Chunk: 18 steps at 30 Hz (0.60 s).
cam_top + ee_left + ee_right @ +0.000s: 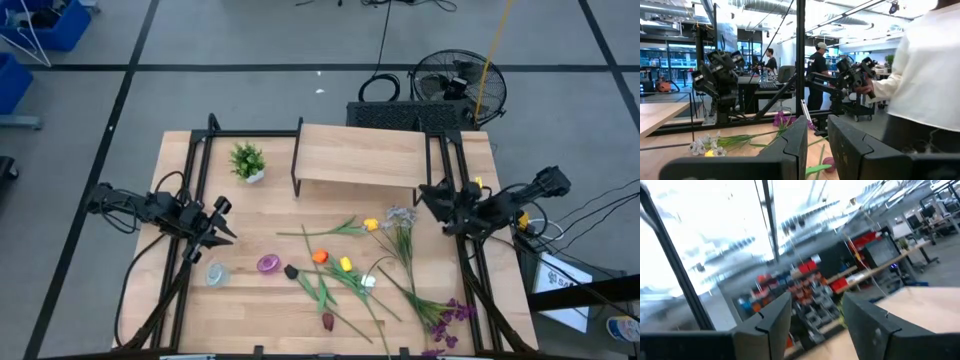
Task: Pick and place flowers into a vace then onto a shelf
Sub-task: Put the transparent vase on the shelf
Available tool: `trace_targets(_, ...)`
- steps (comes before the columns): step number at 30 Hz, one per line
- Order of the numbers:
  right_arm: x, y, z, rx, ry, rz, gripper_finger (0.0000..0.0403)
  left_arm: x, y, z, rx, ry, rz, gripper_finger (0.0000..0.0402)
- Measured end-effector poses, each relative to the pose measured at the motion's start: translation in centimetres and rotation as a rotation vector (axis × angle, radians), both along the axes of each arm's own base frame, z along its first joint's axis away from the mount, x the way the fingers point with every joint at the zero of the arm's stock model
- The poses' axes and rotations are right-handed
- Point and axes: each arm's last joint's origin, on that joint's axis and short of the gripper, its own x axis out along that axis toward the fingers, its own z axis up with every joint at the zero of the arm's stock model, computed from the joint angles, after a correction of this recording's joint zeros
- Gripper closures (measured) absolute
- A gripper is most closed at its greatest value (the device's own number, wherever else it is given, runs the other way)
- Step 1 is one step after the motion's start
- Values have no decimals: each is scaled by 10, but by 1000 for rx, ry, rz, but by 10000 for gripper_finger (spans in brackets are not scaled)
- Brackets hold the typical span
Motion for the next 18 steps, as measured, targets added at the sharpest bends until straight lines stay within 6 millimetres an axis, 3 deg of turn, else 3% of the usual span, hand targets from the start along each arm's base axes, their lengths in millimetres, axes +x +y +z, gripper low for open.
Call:
trace_targets(7,-9,-4,13,80,-159,-1,231,-2,3,11,-98,-90,82,321)
trace_targets(12,-9,-5,13,156,-196,40,231,-8,5,26,-302,-183,20,321)
trace_targets(18,-10,-5,15,178,-221,49,232,-16,8,38,-402,-305,-4,321)
